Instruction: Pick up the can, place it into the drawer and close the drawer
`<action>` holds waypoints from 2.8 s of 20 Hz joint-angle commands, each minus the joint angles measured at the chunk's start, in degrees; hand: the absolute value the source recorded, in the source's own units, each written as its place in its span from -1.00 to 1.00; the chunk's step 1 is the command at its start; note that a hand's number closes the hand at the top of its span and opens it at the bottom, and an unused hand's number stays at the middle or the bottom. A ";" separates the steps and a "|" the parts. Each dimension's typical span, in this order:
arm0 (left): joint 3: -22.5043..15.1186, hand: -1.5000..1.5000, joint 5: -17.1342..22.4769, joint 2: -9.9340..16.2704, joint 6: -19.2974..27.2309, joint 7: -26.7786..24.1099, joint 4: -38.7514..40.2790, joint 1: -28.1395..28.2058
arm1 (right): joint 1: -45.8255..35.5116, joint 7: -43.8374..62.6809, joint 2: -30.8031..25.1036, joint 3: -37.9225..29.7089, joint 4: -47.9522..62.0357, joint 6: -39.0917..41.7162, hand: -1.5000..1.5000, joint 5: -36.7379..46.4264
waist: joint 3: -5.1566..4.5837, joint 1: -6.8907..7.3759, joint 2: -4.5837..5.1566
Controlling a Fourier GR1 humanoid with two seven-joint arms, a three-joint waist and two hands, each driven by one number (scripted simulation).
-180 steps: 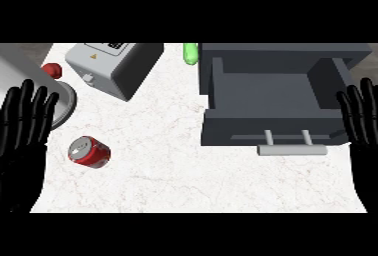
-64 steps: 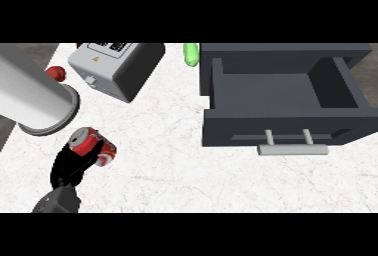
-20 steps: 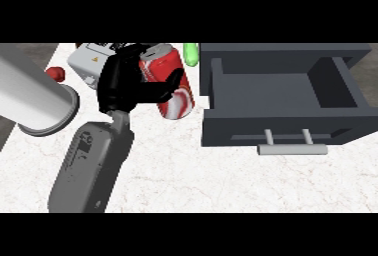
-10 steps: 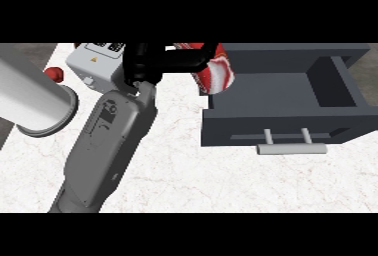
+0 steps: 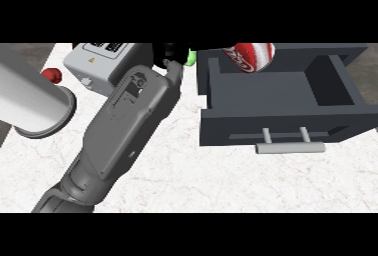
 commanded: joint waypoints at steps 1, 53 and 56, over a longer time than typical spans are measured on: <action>0.34 1.00 1.01 -0.01 1.93 2.54 3.17 -6.75 | -1.49 -1.13 -1.03 -1.67 2.68 0.56 -1.00 0.88 | 0.02 0.30 -0.11; -25.56 -1.00 36.78 -0.01 12.37 -19.54 31.05 -17.17 | -8.94 -1.76 -4.19 -0.25 -7.06 0.59 -1.00 9.47 | 0.05 -3.74 1.01; -25.04 -1.00 38.54 -0.01 12.99 -21.70 29.00 -17.61 | -11.28 -3.34 -6.62 1.71 -6.88 2.72 -1.00 13.70 | 0.05 -3.27 1.15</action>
